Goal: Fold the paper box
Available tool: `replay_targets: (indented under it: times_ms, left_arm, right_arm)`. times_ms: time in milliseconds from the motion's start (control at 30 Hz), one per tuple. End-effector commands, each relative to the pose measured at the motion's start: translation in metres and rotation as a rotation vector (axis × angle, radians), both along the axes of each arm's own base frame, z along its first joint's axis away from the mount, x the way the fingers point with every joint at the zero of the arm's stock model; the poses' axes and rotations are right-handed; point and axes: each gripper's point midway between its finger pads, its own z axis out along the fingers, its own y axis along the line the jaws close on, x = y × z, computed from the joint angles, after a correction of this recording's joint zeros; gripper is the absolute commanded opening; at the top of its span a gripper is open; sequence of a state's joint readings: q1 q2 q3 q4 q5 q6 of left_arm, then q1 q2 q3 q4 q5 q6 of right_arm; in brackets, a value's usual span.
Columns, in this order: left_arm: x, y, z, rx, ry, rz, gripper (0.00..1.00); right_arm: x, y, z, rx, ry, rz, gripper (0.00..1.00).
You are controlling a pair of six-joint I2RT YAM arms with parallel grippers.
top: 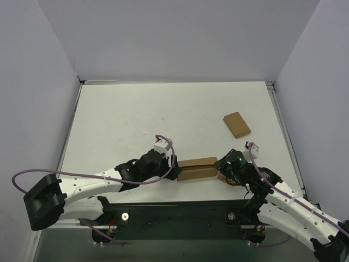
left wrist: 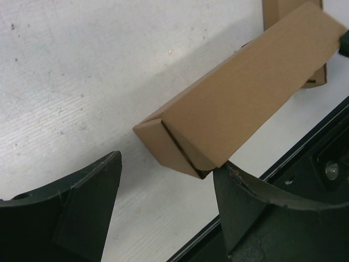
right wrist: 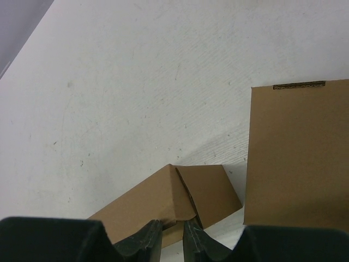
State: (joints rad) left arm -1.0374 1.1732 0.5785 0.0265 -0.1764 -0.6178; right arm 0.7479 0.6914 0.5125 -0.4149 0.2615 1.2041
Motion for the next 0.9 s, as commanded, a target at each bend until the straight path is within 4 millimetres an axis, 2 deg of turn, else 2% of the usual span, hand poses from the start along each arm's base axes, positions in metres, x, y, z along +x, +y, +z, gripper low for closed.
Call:
replay_targets:
  times_ms: [0,67,133,267,300,433,533,667,833,867]
  left_arm:
    - [-0.001,-0.002,-0.01,-0.027,0.005,-0.007,0.76]
    - [-0.003,-0.004,-0.011,-0.039,0.007,-0.019,0.75]
    - [-0.003,-0.008,-0.002,-0.064,-0.011,-0.034,0.75]
    - [-0.001,-0.015,0.032,-0.129,-0.055,-0.049,0.76]
    - [0.001,-0.017,0.047,-0.161,-0.074,-0.051,0.76]
    - [0.005,-0.018,0.073,-0.227,-0.103,-0.043,0.77]
    - [0.018,-0.011,0.07,-0.219,-0.091,0.002,0.77]
    - [0.031,-0.007,0.048,-0.166,-0.064,0.04,0.77]
    - [0.031,-0.016,0.033,-0.153,-0.041,0.014,0.76]
    - [0.027,-0.014,0.023,-0.145,-0.025,0.007,0.76]
  right_arm:
    - [-0.006,-0.019,-0.012,-0.102,0.026,-0.023,0.24]
    - [-0.006,-0.019,-0.011,-0.109,0.024,-0.02,0.24]
    - [-0.006,-0.019,-0.01,-0.113,0.022,-0.015,0.25]
    - [-0.006,-0.019,-0.009,-0.12,0.023,-0.015,0.25]
    - [-0.006,-0.019,-0.009,-0.122,0.023,-0.013,0.25]
    - [-0.006,-0.017,-0.009,-0.123,0.023,-0.008,0.25]
    - [-0.006,-0.017,-0.009,-0.127,0.021,-0.008,0.25]
    - [-0.007,-0.016,-0.009,-0.126,0.019,-0.003,0.25]
    - [-0.008,-0.015,-0.009,-0.125,0.016,-0.002,0.26]
    - [-0.008,-0.016,-0.009,-0.127,0.016,-0.003,0.26]
